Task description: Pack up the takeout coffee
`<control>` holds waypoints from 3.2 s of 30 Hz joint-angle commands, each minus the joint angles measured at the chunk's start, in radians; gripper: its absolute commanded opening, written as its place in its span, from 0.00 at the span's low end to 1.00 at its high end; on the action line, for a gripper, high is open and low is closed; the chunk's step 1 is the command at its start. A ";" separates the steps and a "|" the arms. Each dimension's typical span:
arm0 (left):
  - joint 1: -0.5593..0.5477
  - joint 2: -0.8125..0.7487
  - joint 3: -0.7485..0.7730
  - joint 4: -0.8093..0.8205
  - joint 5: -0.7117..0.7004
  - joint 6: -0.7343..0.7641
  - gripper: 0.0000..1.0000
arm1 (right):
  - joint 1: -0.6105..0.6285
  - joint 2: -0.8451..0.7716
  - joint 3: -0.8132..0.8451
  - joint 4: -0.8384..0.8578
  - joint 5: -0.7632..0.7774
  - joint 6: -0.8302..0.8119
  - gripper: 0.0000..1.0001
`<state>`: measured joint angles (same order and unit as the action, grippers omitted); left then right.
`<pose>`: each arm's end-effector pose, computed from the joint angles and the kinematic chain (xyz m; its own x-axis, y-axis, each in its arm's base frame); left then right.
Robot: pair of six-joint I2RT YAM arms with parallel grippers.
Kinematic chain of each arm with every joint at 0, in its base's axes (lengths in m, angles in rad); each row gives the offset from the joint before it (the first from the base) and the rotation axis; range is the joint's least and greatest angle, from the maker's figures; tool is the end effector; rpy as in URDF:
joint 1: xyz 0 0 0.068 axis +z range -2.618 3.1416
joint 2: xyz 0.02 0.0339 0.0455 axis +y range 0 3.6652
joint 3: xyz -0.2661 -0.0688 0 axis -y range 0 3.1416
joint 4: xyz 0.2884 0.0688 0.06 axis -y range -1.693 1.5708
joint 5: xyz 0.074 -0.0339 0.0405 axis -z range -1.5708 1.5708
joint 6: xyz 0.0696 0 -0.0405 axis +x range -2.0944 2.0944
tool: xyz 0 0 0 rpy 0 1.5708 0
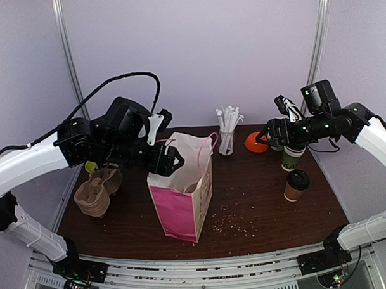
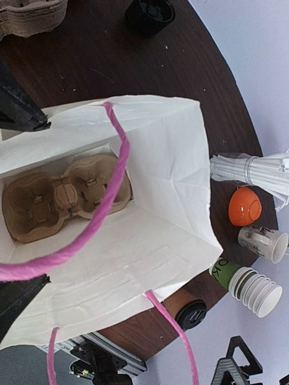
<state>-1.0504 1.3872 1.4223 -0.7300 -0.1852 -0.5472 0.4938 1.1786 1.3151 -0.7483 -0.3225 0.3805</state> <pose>0.1936 -0.3120 0.3540 -0.6790 0.1563 -0.7173 0.5026 0.8112 -0.2990 0.2629 0.1666 0.3777 -0.7214 0.0117 -0.6925 -0.4417 0.7623 0.4730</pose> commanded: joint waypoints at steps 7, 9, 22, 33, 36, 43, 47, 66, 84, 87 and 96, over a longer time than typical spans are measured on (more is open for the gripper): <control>0.006 -0.079 0.077 -0.040 0.012 -0.002 0.87 | 0.005 -0.008 -0.003 0.005 -0.001 -0.018 1.00; 0.006 -0.095 0.079 -0.048 -0.006 -0.007 0.88 | 0.005 -0.010 -0.002 0.006 -0.001 -0.017 1.00; 0.006 -0.047 0.037 -0.079 -0.014 -0.011 0.91 | 0.005 -0.022 -0.016 0.007 -0.001 -0.010 1.00; 0.006 -0.001 -0.032 -0.060 -0.028 -0.020 0.71 | 0.005 -0.027 -0.030 -0.002 0.010 -0.016 1.00; 0.006 0.023 -0.026 -0.051 -0.011 -0.013 0.56 | 0.005 -0.029 -0.022 -0.011 0.016 -0.019 1.00; 0.005 0.057 0.004 -0.058 -0.014 0.012 0.23 | 0.005 -0.045 -0.031 -0.016 0.021 -0.020 1.00; 0.006 0.058 0.021 -0.063 -0.038 0.018 0.01 | 0.005 -0.052 -0.038 -0.023 0.045 -0.031 1.00; -0.087 0.132 0.112 -0.096 -0.294 0.060 0.00 | -0.040 -0.014 -0.200 -0.135 0.560 0.017 1.00; -0.102 0.058 -0.028 0.057 -0.295 0.065 0.00 | -0.198 0.038 -0.325 -0.054 0.436 -0.009 1.00; -0.102 0.053 -0.039 0.071 -0.291 0.072 0.00 | -0.215 0.062 -0.328 -0.034 0.409 -0.014 1.00; -0.102 0.041 -0.071 0.087 -0.282 0.081 0.00 | -0.232 0.110 -0.340 -0.024 0.461 -0.025 1.00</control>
<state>-1.1519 1.4532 1.3693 -0.6827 -0.4744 -0.4801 0.2722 1.2842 0.9882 -0.7734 0.1043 0.3649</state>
